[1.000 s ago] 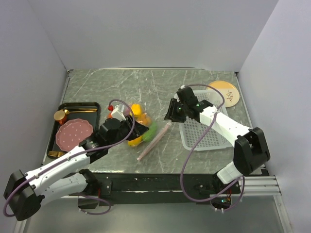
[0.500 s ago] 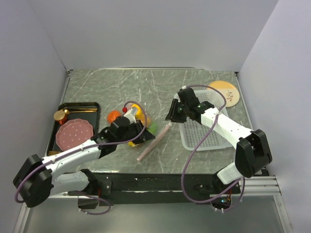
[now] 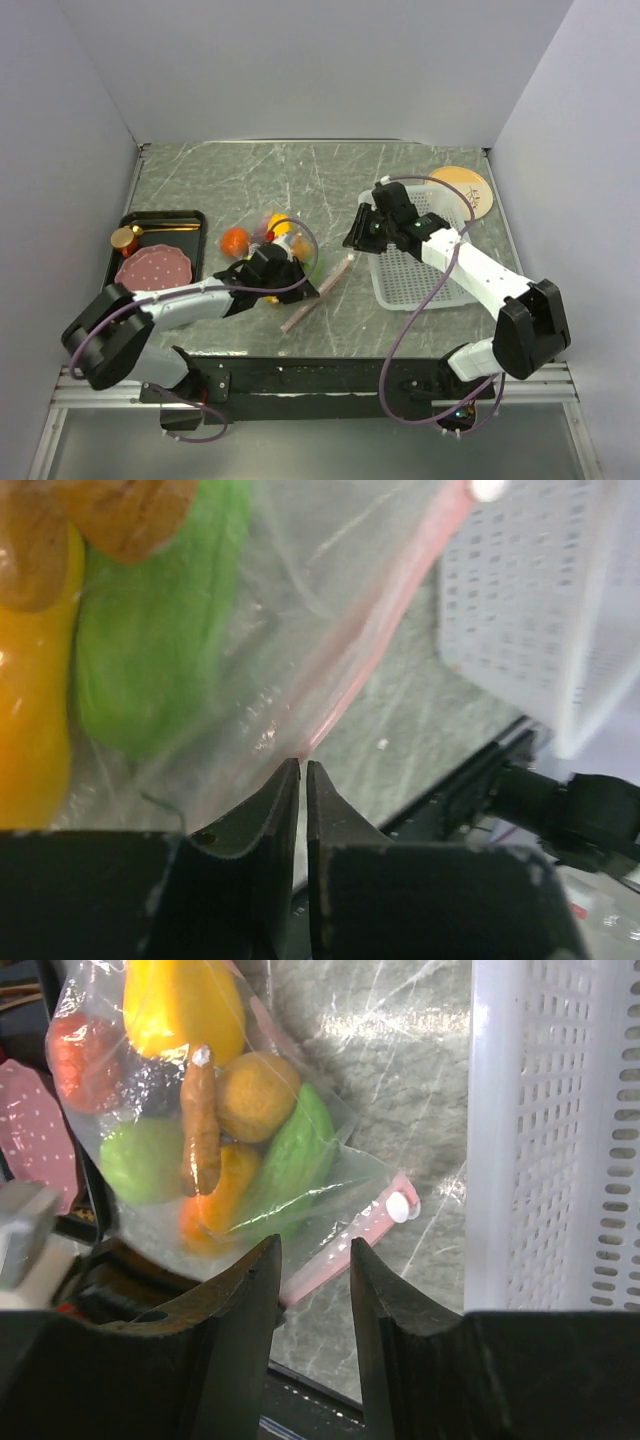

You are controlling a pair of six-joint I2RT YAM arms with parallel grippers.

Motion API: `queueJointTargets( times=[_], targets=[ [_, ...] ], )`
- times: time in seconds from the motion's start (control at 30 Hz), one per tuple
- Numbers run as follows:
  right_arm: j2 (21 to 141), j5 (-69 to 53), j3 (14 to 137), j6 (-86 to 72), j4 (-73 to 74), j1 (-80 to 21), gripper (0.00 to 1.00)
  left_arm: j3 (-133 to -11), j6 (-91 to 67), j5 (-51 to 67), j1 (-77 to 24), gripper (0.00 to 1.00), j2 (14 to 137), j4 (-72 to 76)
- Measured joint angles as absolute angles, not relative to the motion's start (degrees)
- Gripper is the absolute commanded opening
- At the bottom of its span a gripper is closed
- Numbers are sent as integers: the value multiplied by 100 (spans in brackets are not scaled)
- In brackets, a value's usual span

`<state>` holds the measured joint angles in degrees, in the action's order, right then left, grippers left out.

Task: Place the food in the zip-top bag and seal the zipper
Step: Pick up the zipper food storage bag at the center of the board.

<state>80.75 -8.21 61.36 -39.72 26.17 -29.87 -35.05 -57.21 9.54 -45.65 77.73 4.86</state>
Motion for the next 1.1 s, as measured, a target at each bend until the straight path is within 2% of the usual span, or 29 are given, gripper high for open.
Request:
queueJointTargets(
  times=[0.07, 0.23, 0.33, 0.4, 0.47, 0.6, 0.67, 0.83, 0.87, 0.93, 0.97, 1.1],
  targets=[
    [8009, -838, 6025, -4010, 2609, -2987, 43, -3586, -5666, 943, -4598, 7, 8062, 471],
    [7970, -895, 5765, -4101, 2611, -2987, 44, -3680, -5638, 941, -4668, 15, 8383, 495],
    [7961, -939, 5662, -4154, 2617, -3011, 45, -3778, -5577, 897, -4676, 30, 8226, 370],
    [7959, -947, 5614, -4217, 2598, -3055, 45, -4040, -5476, 799, -4676, 44, 8047, 93],
    [7946, -947, 5509, -4294, 2543, -3118, 45, -4342, -5352, 668, -4674, 53, 7822, -139],
    [7933, -913, 5190, -4563, 2368, -3245, 46, -5013, -5024, 502, -4611, 59, 7443, -355],
    [7933, -836, 5039, -4722, 2274, -3271, 47, -5330, -4840, 543, -4482, 69, 7450, -381],
    [7922, -650, 4866, -5057, 2021, -3304, 46, -5815, -4136, 1267, -3835, 70, 8058, -395],
    [7922, -600, 4866, -5096, 1988, -3308, 46, -6005, -3942, 1568, -3656, 64, 8342, -447],
    [7909, -510, 4866, -5142, 1966, -3336, 46, -6364, -3671, 2056, -3426, 69, 8892, -589],
    [7885, -469, 4862, -5144, 1968, -3350, 46, -6569, -3533, 2305, -3326, 76, 9153, -683],
    [7494, -320, 4753, -5162, 1955, -3457, 47, -7358, -2718, 3295, -3114, 74, 10042, -1328]
  ],
)
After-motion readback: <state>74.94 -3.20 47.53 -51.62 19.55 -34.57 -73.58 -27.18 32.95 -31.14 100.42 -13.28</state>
